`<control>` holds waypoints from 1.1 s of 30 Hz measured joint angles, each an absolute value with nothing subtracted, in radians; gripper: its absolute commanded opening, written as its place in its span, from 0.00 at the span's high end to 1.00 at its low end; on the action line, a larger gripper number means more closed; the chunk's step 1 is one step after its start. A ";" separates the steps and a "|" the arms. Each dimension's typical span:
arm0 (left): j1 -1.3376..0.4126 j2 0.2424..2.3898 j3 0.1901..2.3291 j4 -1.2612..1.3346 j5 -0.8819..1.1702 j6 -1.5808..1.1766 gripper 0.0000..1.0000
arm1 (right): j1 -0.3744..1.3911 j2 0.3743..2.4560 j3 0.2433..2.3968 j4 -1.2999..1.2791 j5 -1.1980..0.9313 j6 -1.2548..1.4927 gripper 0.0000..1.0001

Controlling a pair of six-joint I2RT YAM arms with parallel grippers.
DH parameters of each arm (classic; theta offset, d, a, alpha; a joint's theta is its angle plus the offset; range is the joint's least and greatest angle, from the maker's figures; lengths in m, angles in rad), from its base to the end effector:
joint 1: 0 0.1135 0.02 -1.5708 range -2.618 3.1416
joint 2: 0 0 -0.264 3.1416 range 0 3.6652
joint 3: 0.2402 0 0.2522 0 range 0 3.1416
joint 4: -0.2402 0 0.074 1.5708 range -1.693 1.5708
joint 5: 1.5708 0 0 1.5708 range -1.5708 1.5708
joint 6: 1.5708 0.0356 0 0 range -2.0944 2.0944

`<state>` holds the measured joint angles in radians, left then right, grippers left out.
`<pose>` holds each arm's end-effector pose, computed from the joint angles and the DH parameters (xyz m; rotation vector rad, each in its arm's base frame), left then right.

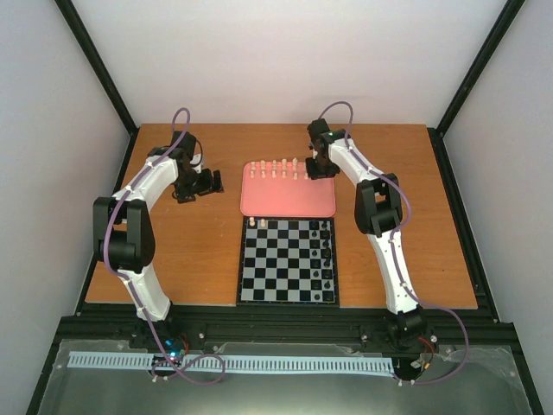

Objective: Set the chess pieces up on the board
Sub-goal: Pick up the chess piece from the storage box, then place the chess piece on the chessboard.

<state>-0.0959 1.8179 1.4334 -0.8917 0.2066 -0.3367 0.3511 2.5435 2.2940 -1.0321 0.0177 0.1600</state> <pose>0.3634 -0.0423 0.2291 -0.3013 2.8584 -0.3825 0.4900 0.1788 0.1548 -0.2688 2.8436 0.0807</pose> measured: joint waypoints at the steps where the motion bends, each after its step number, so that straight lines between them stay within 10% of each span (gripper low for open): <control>1: -0.096 1.818 1.434 -0.892 0.207 -0.337 0.00 | 0.351 2.543 2.294 -1.032 0.015 0.160 0.67; 23: -0.096 1.821 1.434 -0.892 0.211 -0.337 0.00 | 0.355 2.521 2.283 -1.052 0.014 0.144 0.94; 33: -0.096 1.819 1.434 -0.891 0.215 -0.337 0.00 | 0.555 2.061 1.913 -1.025 0.007 0.178 0.94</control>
<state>-0.0959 1.8191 1.4338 -0.8906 0.2150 -0.3367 0.5552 2.0613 1.9133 -1.0248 0.0071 0.1776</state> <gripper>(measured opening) 0.999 0.126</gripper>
